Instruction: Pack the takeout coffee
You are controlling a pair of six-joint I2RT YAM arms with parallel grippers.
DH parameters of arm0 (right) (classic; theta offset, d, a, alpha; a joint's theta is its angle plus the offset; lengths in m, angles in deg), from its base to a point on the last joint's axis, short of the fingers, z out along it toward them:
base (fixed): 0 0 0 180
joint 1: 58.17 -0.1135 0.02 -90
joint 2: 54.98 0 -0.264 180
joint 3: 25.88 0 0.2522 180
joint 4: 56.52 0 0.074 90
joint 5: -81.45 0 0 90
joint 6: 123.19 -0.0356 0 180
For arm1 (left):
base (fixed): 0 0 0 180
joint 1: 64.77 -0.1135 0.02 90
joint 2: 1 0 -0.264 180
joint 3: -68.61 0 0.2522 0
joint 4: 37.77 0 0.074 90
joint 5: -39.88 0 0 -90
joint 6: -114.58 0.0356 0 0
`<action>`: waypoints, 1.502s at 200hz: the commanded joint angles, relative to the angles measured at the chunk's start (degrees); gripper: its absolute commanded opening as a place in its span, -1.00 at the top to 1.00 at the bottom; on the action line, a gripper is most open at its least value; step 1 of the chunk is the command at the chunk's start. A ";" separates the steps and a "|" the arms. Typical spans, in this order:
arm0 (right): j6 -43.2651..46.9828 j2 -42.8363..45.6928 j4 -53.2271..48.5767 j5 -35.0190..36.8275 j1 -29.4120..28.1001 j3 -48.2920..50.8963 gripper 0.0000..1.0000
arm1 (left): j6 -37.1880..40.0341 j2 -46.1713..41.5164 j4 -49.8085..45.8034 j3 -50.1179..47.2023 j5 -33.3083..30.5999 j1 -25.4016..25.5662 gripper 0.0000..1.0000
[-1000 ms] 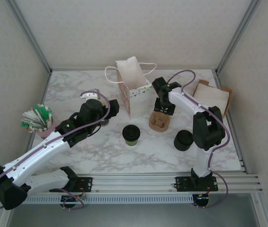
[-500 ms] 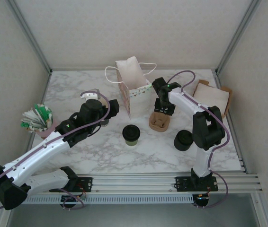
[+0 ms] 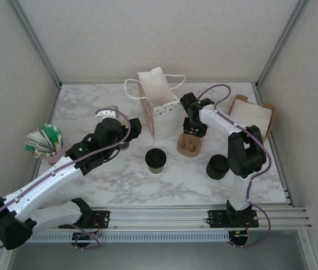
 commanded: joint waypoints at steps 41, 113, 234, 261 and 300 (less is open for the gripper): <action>4.38 3.36 -1.84 0.37 0.51 2.01 0.31 | 0.04 -0.81 1.15 -0.07 -0.41 -0.36 -0.98; 9.23 7.28 -2.29 -1.02 1.04 4.55 0.31 | -0.49 -0.94 1.43 -0.51 0.49 -0.33 -0.97; 11.65 15.71 -1.65 -1.81 1.71 7.04 0.32 | 0.47 -0.61 -0.27 2.65 -1.18 -0.74 -0.98; 12.19 18.38 -1.98 -1.72 1.77 7.22 0.33 | 1.58 0.91 -1.85 6.26 -0.64 -3.05 -0.99; 12.94 21.83 -3.35 -1.91 1.82 7.05 0.34 | 3.75 5.21 -2.87 15.48 5.84 -11.95 -0.98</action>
